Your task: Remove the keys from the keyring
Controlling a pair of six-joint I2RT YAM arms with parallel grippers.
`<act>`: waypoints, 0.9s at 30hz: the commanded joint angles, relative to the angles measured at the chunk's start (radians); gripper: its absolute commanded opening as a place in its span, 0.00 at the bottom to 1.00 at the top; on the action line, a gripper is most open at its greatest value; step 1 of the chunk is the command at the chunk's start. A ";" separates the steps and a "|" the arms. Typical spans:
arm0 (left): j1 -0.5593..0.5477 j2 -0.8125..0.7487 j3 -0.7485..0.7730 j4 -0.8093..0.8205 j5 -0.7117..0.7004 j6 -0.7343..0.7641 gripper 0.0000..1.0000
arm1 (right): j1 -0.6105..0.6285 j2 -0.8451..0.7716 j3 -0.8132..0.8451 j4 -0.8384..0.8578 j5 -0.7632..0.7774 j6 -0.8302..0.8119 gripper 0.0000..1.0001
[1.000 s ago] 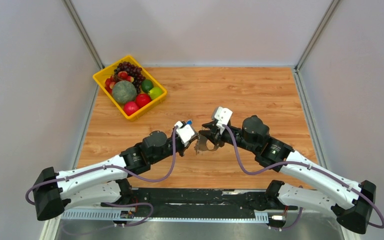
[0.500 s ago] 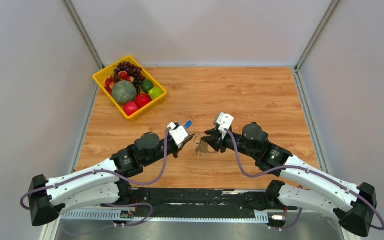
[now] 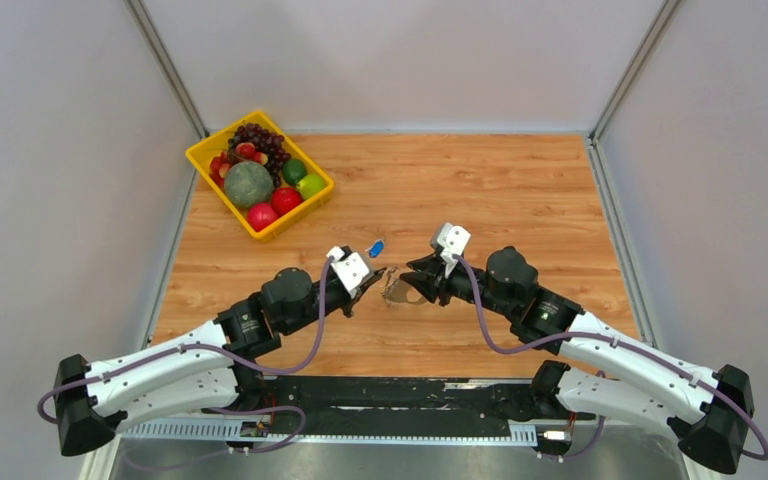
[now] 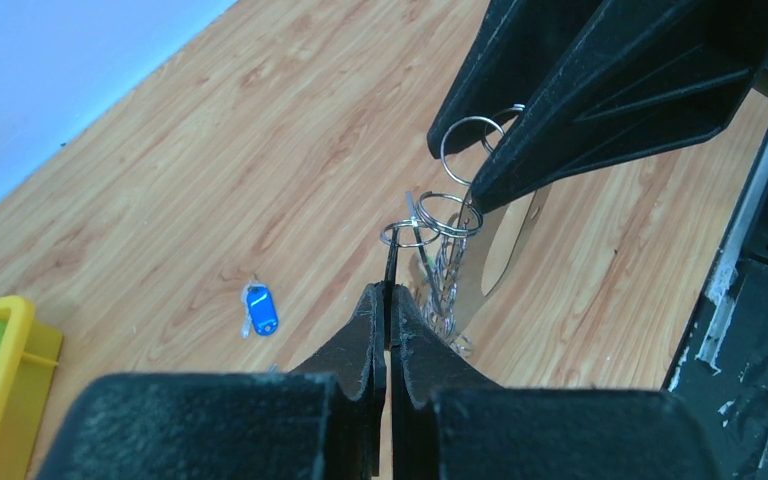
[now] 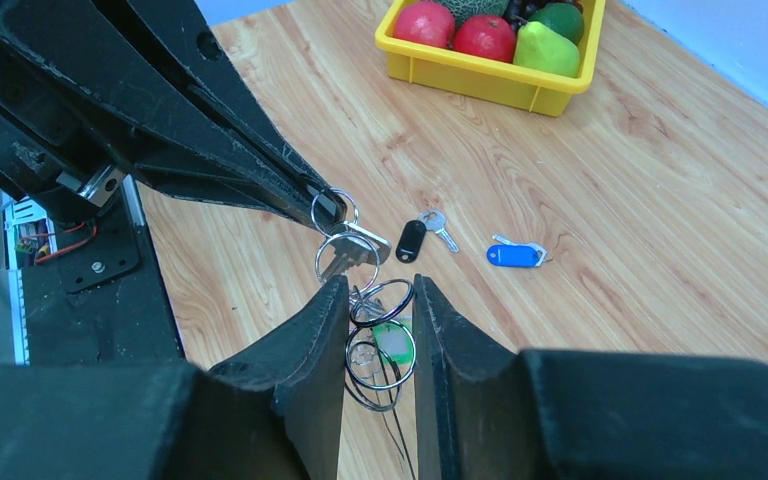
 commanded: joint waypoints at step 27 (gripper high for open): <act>0.005 -0.083 -0.137 0.125 0.081 -0.219 0.28 | 0.002 0.043 0.188 -0.068 -0.121 -0.127 0.00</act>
